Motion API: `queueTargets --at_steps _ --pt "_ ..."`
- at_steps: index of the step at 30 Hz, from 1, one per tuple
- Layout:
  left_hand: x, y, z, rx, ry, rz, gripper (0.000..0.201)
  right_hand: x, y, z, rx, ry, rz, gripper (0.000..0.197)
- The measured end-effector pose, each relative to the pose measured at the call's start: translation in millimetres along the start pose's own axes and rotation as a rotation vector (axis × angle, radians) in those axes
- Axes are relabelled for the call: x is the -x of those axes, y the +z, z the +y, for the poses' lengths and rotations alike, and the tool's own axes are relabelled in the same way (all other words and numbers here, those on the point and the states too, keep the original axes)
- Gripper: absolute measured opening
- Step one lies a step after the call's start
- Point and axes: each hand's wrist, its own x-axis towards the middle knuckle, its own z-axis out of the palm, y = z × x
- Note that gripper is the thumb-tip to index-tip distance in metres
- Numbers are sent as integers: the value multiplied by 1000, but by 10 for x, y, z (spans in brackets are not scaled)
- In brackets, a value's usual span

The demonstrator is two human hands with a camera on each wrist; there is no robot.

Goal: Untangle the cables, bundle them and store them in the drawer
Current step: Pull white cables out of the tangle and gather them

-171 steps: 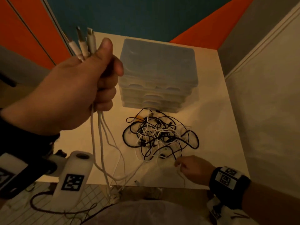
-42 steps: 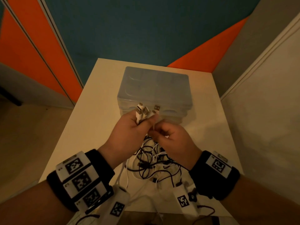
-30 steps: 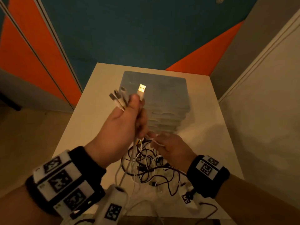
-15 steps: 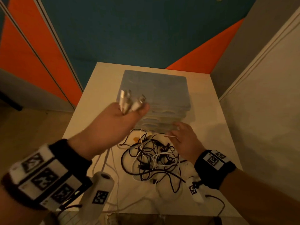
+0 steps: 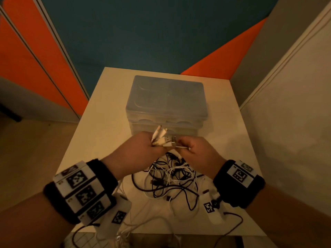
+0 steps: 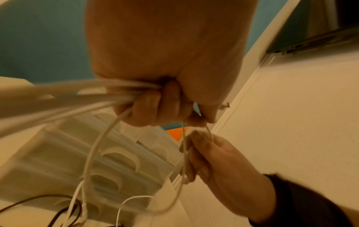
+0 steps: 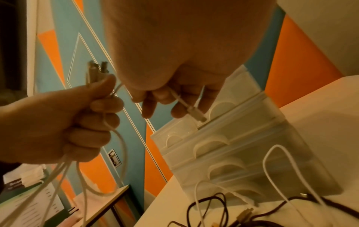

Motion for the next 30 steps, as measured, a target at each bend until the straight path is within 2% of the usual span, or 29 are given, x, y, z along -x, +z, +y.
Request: queueTargets --at_steps 3,6,8,10,12,14,16,17,19,23,26,27,28,30 --pt "49 -107 -40 73 -30 60 34 187 -62 10 15 -76 -53 16" --pt "116 -226 -34 341 -34 101 36 480 -18 113 37 -12 -152 38" --pt "172 -294 21 508 -39 67 39 731 91 237 52 96 -333 44" --pt "230 -342 72 624 -34 20 42 960 247 359 95 124 -605 49" --pt "291 -353 102 682 -19 -26 41 1145 403 476 167 167 -867 45" --pt "337 -325 108 684 1 -67 40 1272 516 536 216 282 -1013 52" --pt "361 -266 103 663 12 -102 40 1322 550 597 305 294 -1051 55" --pt "362 -232 97 650 13 -119 40 1314 529 620 344 274 -998 52" --pt "347 -154 75 617 11 -143 41 1228 419 636 366 256 -800 41" --pt "308 -23 21 591 2 -154 38 813 152 613 367 240 -330 26" --pt "307 35 -26 590 -21 -151 36 342 25 667 254 323 76 27" --pt "310 46 -39 581 -30 -152 36 180 12 723 218 372 142 33" --pt "309 57 -50 572 -40 -152 37 40 15 786 203 437 142 40" --pt "304 71 -74 553 -47 -147 42 -166 84 881 207 541 47 46"
